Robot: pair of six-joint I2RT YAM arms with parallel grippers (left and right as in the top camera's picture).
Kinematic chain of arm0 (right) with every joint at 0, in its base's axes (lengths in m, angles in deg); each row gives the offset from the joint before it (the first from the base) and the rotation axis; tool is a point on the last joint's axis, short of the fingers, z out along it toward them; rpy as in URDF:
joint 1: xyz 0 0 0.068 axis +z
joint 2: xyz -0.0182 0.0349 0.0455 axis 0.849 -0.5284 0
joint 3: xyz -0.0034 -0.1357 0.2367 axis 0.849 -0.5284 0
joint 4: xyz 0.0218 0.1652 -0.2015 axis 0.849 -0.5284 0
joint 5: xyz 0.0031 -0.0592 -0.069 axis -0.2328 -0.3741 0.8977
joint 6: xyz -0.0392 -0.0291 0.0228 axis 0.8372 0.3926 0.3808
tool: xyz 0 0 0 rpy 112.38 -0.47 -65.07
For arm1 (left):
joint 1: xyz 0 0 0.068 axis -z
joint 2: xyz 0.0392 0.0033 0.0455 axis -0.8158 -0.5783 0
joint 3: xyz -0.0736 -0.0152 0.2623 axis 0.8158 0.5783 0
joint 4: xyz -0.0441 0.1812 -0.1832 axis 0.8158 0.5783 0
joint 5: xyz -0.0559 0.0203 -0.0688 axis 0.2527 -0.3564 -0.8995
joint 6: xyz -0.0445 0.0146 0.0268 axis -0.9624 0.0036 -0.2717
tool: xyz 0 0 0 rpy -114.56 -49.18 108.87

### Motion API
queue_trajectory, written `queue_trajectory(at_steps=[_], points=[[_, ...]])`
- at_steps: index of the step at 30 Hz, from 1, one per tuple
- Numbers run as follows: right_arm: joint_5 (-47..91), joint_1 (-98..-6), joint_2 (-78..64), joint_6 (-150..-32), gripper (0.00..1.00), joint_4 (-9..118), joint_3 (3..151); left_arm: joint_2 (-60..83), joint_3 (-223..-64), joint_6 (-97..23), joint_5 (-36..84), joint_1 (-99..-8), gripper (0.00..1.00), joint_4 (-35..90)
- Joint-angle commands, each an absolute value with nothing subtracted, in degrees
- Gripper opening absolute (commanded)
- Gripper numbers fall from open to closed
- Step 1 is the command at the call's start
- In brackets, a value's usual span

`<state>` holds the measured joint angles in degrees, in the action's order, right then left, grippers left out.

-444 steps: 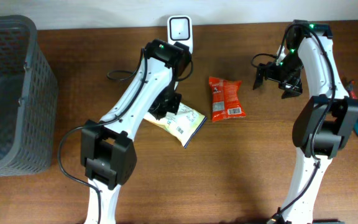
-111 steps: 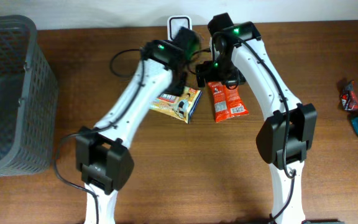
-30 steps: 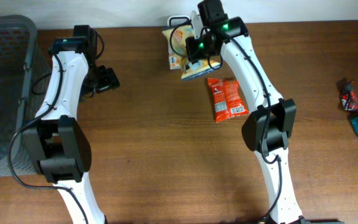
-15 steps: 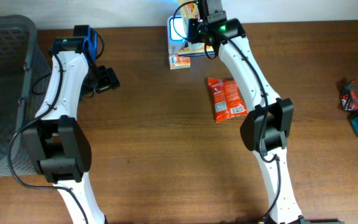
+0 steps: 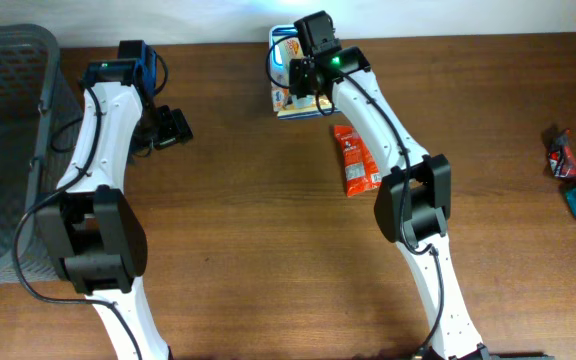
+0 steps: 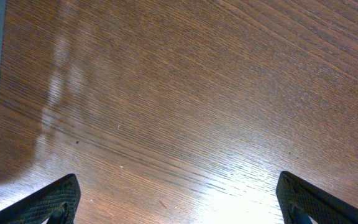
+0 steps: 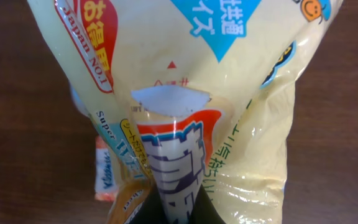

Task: Scan the item barcode
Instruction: 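Carry the wipes pack right and drop it at the table edge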

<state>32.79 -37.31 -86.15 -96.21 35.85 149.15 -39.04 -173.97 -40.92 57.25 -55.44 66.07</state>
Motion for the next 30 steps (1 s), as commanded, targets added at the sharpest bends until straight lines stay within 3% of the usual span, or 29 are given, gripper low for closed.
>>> queue_trajectory(at_steps=[1, 6, 17, 23, 29, 30], points=[[33.97, -40.70, -78.65, -96.28, 0.04, 34.74, 154.96, -38.71, -173.49, -40.90, 56.44, -55.55, 0.99, 66.15], [33.99, -47.91, -72.58, -96.26, 0.04, 27.64, 159.77, -38.71, -173.49, -40.90, 56.44, -55.55, 0.99, 66.15], [44.42, -78.33, -72.10, -96.28, 0.04, 6.02, 159.68, -38.71, -173.49, -40.90, 56.44, -55.55, 0.99, 66.13], [43.68, -91.45, -75.57, -96.28, 0.04, 5.95, 158.33, -38.71, -173.49, -40.90, 56.44, -55.55, 0.99, 66.13], [39.94, -97.22, -77.56, -95.82, 0.04, 11.16, 153.87, -38.71, -173.49, -40.90, 56.44, -55.53, 0.99, 66.15], [39.19, -97.57, -77.58, -95.82, 0.10, 12.82, 152.27, -38.71, -173.49, -40.88, 56.44, -55.55, 0.99, 66.15]])
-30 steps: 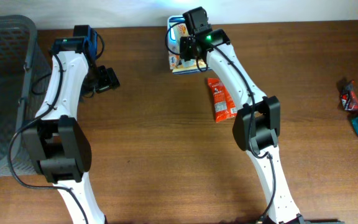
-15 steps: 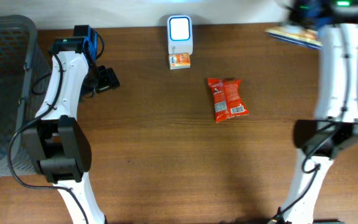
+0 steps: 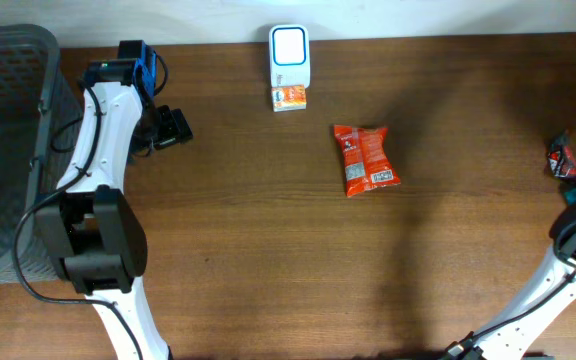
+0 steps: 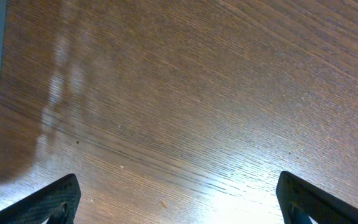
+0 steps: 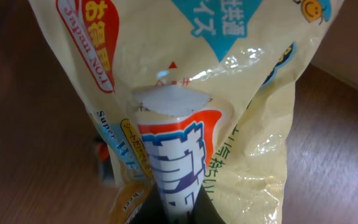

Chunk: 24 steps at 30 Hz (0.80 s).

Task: Scan the item barcode
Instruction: 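Carry the wipes pack right and drop it at the table edge, then return the right gripper to the red snack bag and grasp it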

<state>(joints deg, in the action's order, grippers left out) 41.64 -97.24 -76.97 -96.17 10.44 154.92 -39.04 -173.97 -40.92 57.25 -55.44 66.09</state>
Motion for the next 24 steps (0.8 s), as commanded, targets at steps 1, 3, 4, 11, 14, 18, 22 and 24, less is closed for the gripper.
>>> queue_trajectory(at_steps=[1, 3, 4, 11, 14, 18, 22, 24], points=[[39.24, -97.57, -77.58, -95.82, 0.14, 13.63, 151.35, -38.71, -173.49, -40.90, 56.44, -55.55, 0.99, 66.15], [39.19, -97.50, -77.58, -95.84, 0.30, 14.87, 149.47, -38.71, -173.49, -40.90, 56.44, -55.55, 0.99, 66.13], [38.91, -97.46, -77.58, -95.82, 0.37, 14.94, 149.10, -38.71, -173.49, -40.90, 56.44, -55.55, 0.99, 66.13], [30.60, -96.91, -77.58, -95.58, 0.80, 11.97, 148.60, -38.71, -173.49, -40.90, 56.44, -55.53, 0.99, 66.15], [11.55, -96.28, -77.58, -88.24, 0.83, 10.50, 148.58, -38.71, -173.49, -40.90, 56.44, -55.55, 0.99, 66.15], [-9.96, -92.89, -77.58, -78.62, 0.83, 7.55, 148.58, -38.71, -173.49, -40.90, 56.44, -55.55, 0.99, 66.13], [-10.03, -86.84, -77.58, -70.27, 0.83, 0.77, 148.58, -38.71, -173.49, -40.88, 56.44, -55.55, 0.99, 66.13], [-9.59, -81.96, -77.58, -63.03, 0.83, -3.60, 148.25, -38.71, -173.49, -40.88, 56.44, -55.53, 0.99, 66.13]])
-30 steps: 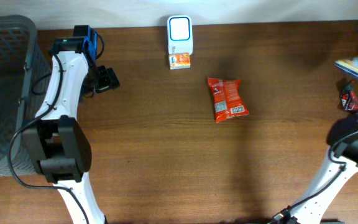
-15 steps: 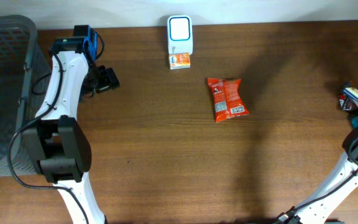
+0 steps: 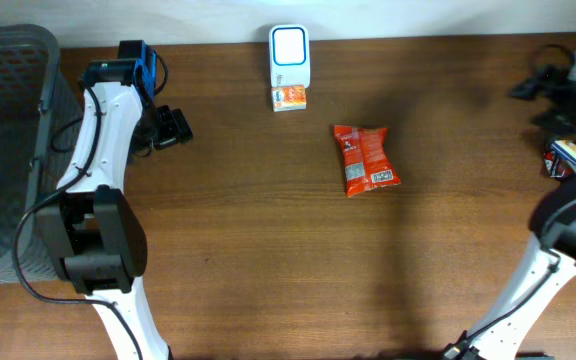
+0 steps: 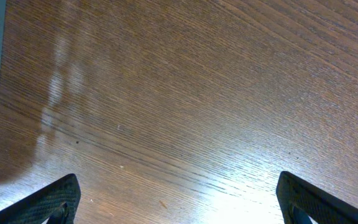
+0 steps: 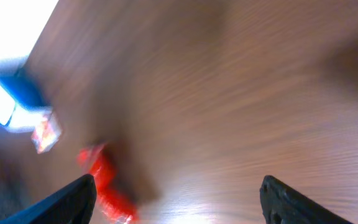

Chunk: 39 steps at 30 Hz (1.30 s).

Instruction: Scan the item barcode

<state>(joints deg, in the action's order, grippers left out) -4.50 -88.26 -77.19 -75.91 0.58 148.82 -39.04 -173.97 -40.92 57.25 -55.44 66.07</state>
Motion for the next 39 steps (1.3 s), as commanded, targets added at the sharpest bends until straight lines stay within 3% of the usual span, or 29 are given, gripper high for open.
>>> queue_trajectory(at_steps=[1, 7, 11, 17, 22, 23, 25, 32, 37, 39], points=[[-8.39, -79.51, -77.58, -60.52, 0.83, -5.78, 148.14, -38.71, -173.49, -40.88, 56.44, -55.55, 0.99, 66.13], [4.84, -66.44, -77.60, -59.12, 0.93, -7.75, 143.33, -38.71, -173.49, -40.90, 56.44, -55.55, 0.99, 66.13], [7.83, -59.27, -77.58, -59.19, 0.93, -3.12, 136.32, -38.71, -173.49, -40.90, 56.44, -55.55, 0.99, 66.13], [7.79, -54.40, -77.60, -61.13, 0.56, 3.94, 129.04, -38.71, -173.49, -40.88, 56.44, -55.53, 0.99, 66.13], [7.81, -53.33, -77.58, -61.29, 0.43, 5.52, 127.33, -38.71, -173.49, -40.88, 56.44, -55.55, 0.99, 66.13], [7.81, -53.24, -77.58, -61.29, 0.36, 5.54, 127.33, -38.71, -173.49, -40.90, 56.44, -55.55, 0.99, 66.13], [7.81, -53.18, -77.58, -61.33, 0.04, 5.54, 127.33, -38.71, -173.49, -40.90, 56.44, -55.55, 0.99, 66.13], [13.01, -53.07, -76.75, -69.46, 0.04, 4.21, 132.43, -38.71, -173.49, -40.90, 56.44, -55.55, 0.99, 66.13], [49.45, -46.49, -75.86, -84.19, 0.04, -0.65, 142.30, -38.71, -173.49, -40.90, 56.44, -55.55, 0.99, 66.13], [57.99, -43.62, -75.86, -89.46, 0.04, -0.82, 142.28, -38.71, -173.49, -40.90, 56.44, -55.55, 0.99, 66.13]])
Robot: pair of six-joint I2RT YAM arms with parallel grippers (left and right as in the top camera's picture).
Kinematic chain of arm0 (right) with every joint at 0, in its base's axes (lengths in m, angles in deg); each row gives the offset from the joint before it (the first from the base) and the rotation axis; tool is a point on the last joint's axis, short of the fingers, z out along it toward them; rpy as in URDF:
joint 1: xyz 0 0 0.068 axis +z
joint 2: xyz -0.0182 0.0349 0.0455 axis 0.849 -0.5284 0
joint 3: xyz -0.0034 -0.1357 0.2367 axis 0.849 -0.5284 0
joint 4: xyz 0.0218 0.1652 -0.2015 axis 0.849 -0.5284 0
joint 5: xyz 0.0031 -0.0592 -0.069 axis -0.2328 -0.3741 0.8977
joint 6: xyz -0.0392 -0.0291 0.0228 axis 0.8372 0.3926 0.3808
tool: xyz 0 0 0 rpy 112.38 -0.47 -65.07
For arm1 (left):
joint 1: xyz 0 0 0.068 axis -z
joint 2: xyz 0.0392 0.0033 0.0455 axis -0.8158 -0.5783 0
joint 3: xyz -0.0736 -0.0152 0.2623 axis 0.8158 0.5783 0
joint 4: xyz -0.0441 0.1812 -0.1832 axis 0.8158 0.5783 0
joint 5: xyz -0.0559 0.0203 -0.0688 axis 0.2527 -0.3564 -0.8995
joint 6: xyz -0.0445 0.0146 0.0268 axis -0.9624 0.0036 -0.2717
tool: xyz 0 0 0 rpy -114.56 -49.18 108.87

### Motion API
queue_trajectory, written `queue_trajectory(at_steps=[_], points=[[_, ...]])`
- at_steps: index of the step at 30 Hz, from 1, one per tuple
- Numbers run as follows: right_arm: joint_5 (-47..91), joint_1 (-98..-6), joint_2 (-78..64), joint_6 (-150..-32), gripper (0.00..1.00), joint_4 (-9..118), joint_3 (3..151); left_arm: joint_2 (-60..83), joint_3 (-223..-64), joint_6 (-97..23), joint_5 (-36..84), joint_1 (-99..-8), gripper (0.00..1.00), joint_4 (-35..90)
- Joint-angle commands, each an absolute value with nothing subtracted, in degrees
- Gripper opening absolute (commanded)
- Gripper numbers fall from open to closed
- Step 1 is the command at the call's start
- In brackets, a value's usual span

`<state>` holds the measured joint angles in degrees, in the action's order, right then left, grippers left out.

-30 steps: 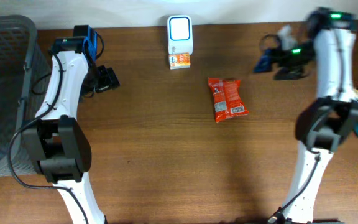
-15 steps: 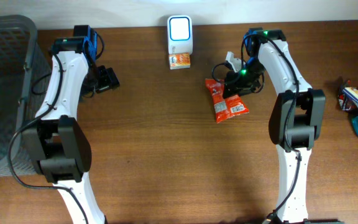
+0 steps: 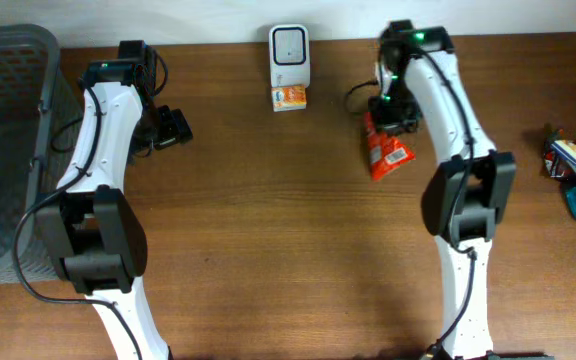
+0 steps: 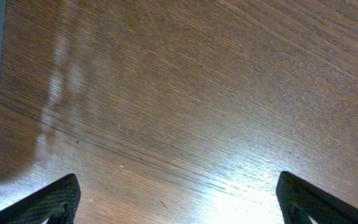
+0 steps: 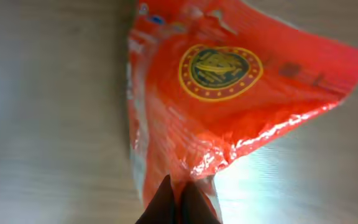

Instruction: Scan the item barcode

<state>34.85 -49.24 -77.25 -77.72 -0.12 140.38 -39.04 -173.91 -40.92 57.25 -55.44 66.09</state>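
Note:
My right gripper [image 3: 392, 120] is shut on one edge of a red snack packet [image 3: 388, 150], pinching the crumpled wrapper between its fingertips [image 5: 178, 200]. In the right wrist view the packet [image 5: 219, 93] hangs out from the jaws over the table and shows a yellow round logo. A white barcode scanner [image 3: 289, 45] stands at the table's back edge, left of the packet. Far left, my left gripper [image 3: 173, 130] hovers open over bare wood, both fingers [image 4: 55, 199] wide apart and nothing between them.
A small orange box [image 3: 289, 98] lies just in front of the scanner. A dark mesh basket [image 3: 3, 150] fills the left edge. At the right edge lie a yellow snack bag, a dark red item and a blue item.
My right gripper was open at the far right of the table while the red packet lay flat mid-table. Now it is shut on the packet, which sits tilted and slightly further right.
My right gripper first held a yellow snack bag in front of the scanner, then held it at the far right edge. Later it was open there, with the bag among the items at that edge. Now it grips the red packet. The left arm stayed still throughout.

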Motion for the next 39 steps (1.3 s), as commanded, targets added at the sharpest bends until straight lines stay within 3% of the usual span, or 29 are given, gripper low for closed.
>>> queue_trajectory(at_steps=[1, 5, 12, 17, 21, 22, 24, 30, 32, 35, 39], points=[[62.65, -41.88, -75.94, -92.98, 0.04, -0.76, 142.00, -38.71, -173.49, -40.90, 56.44, -55.55, 0.99, 66.13], [74.45, -35.12, -76.34, -102.40, 0.04, 1.82, 137.95, -38.71, -173.49, -40.88, 56.44, -55.55, 0.99, 66.13], [75.52, -26.97, -76.34, -104.30, 0.04, 13.21, 123.16, -38.71, -173.49, -40.90, 56.44, -55.55, 0.99, 66.13], [75.52, -19.71, -76.18, -104.82, 0.11, 12.62, 124.16, -38.71, -173.49, -40.88, 56.44, -55.55, 0.99, 66.13], [75.48, -15.47, -76.18, -104.82, 0.41, 11.00, 128.71, -38.71, -173.49, -40.90, 56.44, -55.55, 0.99, 66.13], [74.32, -14.80, -76.18, -104.82, 0.54, 9.54, 132.25, -38.71, -173.49, -40.90, 56.44, -55.55, 0.99, 66.13], [70.28, -15.54, -76.18, -104.82, 0.59, 7.57, 136.45, -38.71, -173.49, -40.90, 56.44, -55.53, 0.99, 66.13], [54.43, -23.67, -76.18, -102.70, 0.60, 1.87, 145.04, -38.71, -173.49, -40.88, 56.44, -55.49, 0.99, 66.13], [37.93, -29.00, -76.18, -90.62, 0.74, 1.71, 145.82, -38.71, -173.49, -40.88, 56.44, -55.49, 0.99, 66.13], [15.76, -35.60, -76.29, -78.20, 0.70, 0.49, 144.12, -38.71, -173.49, -40.90, 56.44, -55.49, 0.99, 66.13], [7.46, -39.34, -76.32, -75.41, 0.36, 2.50, 138.37, -38.71, -173.49, -40.90, 56.44, -55.49, 0.99, 66.13]])
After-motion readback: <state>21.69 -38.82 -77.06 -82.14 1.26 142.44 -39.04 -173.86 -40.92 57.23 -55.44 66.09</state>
